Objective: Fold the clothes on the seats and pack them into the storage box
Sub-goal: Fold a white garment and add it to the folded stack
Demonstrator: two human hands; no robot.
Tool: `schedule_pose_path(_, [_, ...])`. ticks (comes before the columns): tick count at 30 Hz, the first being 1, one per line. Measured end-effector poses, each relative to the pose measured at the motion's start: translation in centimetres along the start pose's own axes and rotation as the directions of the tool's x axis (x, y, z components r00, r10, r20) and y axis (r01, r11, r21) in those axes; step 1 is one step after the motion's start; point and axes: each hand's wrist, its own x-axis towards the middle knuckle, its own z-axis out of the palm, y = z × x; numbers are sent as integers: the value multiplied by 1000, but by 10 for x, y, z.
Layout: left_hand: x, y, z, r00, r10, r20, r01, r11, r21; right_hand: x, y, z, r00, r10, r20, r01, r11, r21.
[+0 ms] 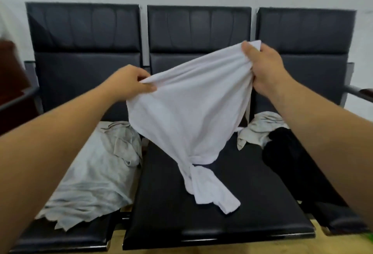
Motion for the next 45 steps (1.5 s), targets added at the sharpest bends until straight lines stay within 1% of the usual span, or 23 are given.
schedule_pose_path(2, [2, -6, -12, 989, -82, 122, 58, 980, 188, 5, -18, -8, 999, -33, 8, 33, 998, -46])
schedule_pose_path(4, [-3, -19, -12, 965, -182, 190, 133, 960, 245, 5, -19, -17, 1000, -12, 4, 12, 986, -168])
schedule_pose_path(6, [-13, -33, -7, 947, -252, 197, 225, 963, 149, 1, -10, -31, 995, 78, 59, -59, 959, -276])
schedule_pose_path(8, [-25, -44, -1, 923, -326, 207, 348, 934, -83, -7, -1, -48, 940, 273, 202, -170, 893, -418])
schedule_pose_path(9, [-30, -48, 2, 899, -367, 240, 415, 888, -196, -11, 2, -57, 875, 403, 267, -210, 814, -541])
schedule_pose_path(11, [-37, -52, 5, 855, -405, 324, 496, 823, -278, -23, 5, -68, 756, 591, 282, -129, 557, -821])
schedule_pose_path(12, [-39, -52, 7, 838, -413, 357, 515, 815, -266, -25, 9, -72, 753, 615, 235, -51, 411, -910])
schedule_pose_path(13, [-39, -51, 9, 820, -425, 383, 533, 810, -244, -26, 14, -75, 786, 589, 186, 9, 291, -957])
schedule_pose_path(15, [-40, -45, 10, 772, -456, 444, 593, 769, -241, -24, 27, -77, 855, 506, 110, 19, 181, -983])
schedule_pose_path(17, [-39, -37, 13, 737, -463, 493, 660, 649, -377, -20, 40, -75, 899, 436, 47, -48, 205, -978])
schedule_pose_path(18, [-36, -31, 12, 731, -453, 510, 679, 557, -479, -16, 45, -75, 909, 417, 10, -106, 255, -961])
schedule_pose_path(20, [-29, -20, 11, 737, -401, 543, 673, 365, -643, -8, 49, -73, 912, 405, -74, -272, 458, -847])
schedule_pose_path(23, [-6, -3, 3, 797, -364, 482, 566, 168, -807, 15, 40, -67, 887, 433, -161, -461, 808, -367])
schedule_pose_path(25, [13, 15, -13, 847, -380, 372, 435, 92, -896, 31, 21, -59, 901, 396, -178, -418, 902, -106])
schedule_pose_path(26, [20, 25, -23, 871, -375, 316, 363, 58, -930, 39, 9, -56, 920, 349, -178, -363, 930, -50])
schedule_pose_path(27, [30, 34, -34, 896, -380, 229, 280, 85, -956, 45, -5, -53, 943, 283, -175, -291, 956, -26])
schedule_pose_path(30, [50, 59, -70, 937, -349, -28, 91, 321, -943, 62, -54, -48, 984, 33, -177, -46, 996, -70])
schedule_pose_path(32, [60, 68, -92, 952, -282, -123, -22, 337, -941, 66, -83, -45, 977, -94, -189, 86, 995, -52])
schedule_pose_path(34, [58, 81, -112, 951, -197, -239, -172, 305, -937, 68, -110, -43, 962, -181, -205, 198, 978, 67])
schedule_pose_path(37, [45, 87, -124, 913, -192, -359, -246, 443, -862, 62, -132, -45, 953, -233, -192, 254, 963, 92])
schedule_pose_path(39, [40, 75, -125, 907, -186, -377, -257, 466, -847, 59, -130, -52, 954, -246, -174, 241, 969, -52])
schedule_pose_path(41, [28, 58, -122, 922, -188, -339, -197, 525, -828, 53, -118, -58, 961, -231, -154, 199, 959, -201])
schedule_pose_path(45, [-4, 36, -104, 983, -124, -134, -13, 683, -730, 30, -83, -68, 998, -24, -61, -1, 924, -382])
